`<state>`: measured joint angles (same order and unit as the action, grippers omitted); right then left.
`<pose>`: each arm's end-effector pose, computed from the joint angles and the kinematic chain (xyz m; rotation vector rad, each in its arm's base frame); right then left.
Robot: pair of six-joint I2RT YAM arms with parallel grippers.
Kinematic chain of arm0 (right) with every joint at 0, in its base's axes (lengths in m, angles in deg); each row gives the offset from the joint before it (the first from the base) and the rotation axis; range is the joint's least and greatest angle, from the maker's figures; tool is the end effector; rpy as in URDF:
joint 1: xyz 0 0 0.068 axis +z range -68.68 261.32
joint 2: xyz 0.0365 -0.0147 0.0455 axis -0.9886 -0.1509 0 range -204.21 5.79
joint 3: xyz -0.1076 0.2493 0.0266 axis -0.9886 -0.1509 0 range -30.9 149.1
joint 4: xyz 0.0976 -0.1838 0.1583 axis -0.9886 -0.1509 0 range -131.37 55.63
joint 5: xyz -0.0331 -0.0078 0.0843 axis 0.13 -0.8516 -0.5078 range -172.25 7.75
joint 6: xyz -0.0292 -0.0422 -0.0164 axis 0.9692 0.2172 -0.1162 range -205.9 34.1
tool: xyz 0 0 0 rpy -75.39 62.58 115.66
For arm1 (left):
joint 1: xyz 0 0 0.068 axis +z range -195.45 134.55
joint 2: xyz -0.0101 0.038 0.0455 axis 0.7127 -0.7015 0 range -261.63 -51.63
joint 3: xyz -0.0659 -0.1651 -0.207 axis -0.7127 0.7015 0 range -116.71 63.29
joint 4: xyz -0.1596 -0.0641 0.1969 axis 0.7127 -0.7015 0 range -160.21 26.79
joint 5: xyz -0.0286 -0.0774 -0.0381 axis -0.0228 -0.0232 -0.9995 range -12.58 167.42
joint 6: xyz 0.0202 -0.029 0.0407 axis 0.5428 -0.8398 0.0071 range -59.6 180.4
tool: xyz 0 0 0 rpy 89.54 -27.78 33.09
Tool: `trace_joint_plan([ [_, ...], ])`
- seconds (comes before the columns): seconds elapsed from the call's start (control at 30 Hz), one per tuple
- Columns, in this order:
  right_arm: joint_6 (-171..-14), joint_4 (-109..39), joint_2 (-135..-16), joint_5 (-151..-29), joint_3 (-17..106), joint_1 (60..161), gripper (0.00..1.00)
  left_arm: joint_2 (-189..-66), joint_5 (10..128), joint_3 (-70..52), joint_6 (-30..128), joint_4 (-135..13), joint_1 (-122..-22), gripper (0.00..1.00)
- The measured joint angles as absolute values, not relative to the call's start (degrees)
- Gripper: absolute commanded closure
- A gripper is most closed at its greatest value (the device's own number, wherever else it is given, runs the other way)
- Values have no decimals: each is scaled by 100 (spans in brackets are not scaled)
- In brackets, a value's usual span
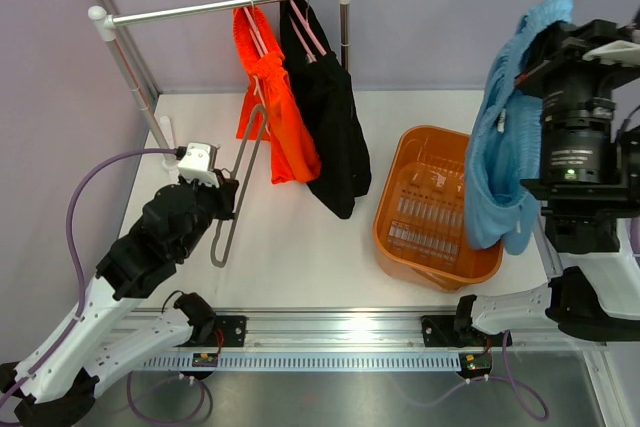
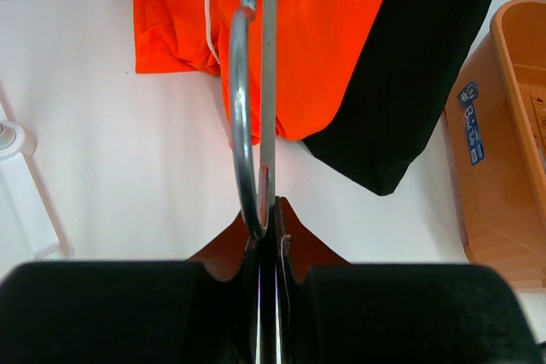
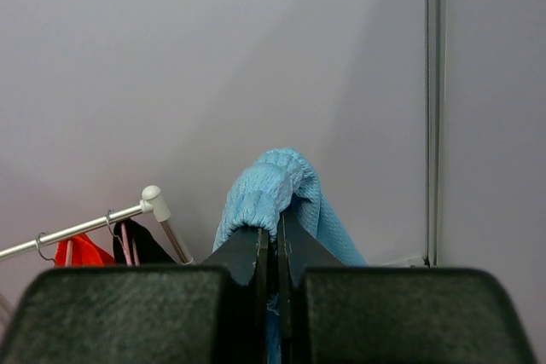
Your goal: Remove the shorts from the hanger
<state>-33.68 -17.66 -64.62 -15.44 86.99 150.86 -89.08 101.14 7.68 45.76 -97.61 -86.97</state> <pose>0.0625 0.0740 0.6626 0.2090 1.1902 0.0019 0.1044 -0.0734 0.3777 0.1438 1.8347 -0.3051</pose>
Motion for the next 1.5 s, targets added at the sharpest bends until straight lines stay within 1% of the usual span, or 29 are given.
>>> trace_joint_plan([
  [0.23, -4627, -3010, -6666, -1597, 8329, 14468, 100, -8875, 10116, 847, 4576, -9765, -8697, 100],
  [0.33, -5230, -3604, -6661, -1643, 7978, 14144, 100, -8840, 10116, 860, 4576, -9765, -8697, 100],
  [0.47, -6200, -4301, -6231, -1739, 6974, 13735, 100, -8801, 10119, 862, 4576, -9765, -8697, 100],
  [0.53, -6688, -4610, -5855, -1732, 6325, 13630, 97, -8772, 10119, 862, 4576, -9763, -8697, 100],
  [0.57, -7013, -4843, -5623, -1728, 5989, 13593, 93, -8772, 10119, 862, 4576, -9761, -8697, 100],
  [0.6, -7398, -5154, -5407, -1717, 5707, 13569, 86, -8779, 10119, 860, 4576, -9761, -8697, 100],
  [0.63, -7728, -5394, -5249, -1697, 5512, 13556, 64, -8799, 10119, 860, 4576, -9765, -8697, 100],
  [0.73, -9193, -6537, -4793, -1719, 4981, 13532, 28, -8934, 10114, 838, 4576, -9787, -8697, 100],
  [0.87, -10786, -7790, -4500, -2073, 4376, 13521, 11, -9288, 10086, 549, 4576, -10014, -8697, 100],
  [0.93, -11306, -8144, -4491, -2366, 4048, 13519, 6, -9509, 10029, 302, 4579, -10139, -8693, 100],
  [1.0, -11612, -8376, -4528, -2633, 3834, 13519, 3, -9719, 9972, 23, 4585, -10244, -8664, 100],
  [1.17, -11853, -8358, -4622, -3273, 3558, 13519, 2, -10226, 9662, -699, 4723, -10410, -8389, 100],
  [1.27, -11828, -8157, -4596, -3529, 3521, 13519, 1, -10464, 8899, -974, 4795, -10434, -7753, 100],
  [1.4, -11715, -7864, -4598, -3761, 3497, 13519, 1, -10755, 7985, -1206, 4793, -10432, -6448, 100],
  [1.5, -11610, -7611, -4607, -4021, 3488, 13519, 1, -11100, 7546, -1516, 4775, -10447, -6048, 100],
])
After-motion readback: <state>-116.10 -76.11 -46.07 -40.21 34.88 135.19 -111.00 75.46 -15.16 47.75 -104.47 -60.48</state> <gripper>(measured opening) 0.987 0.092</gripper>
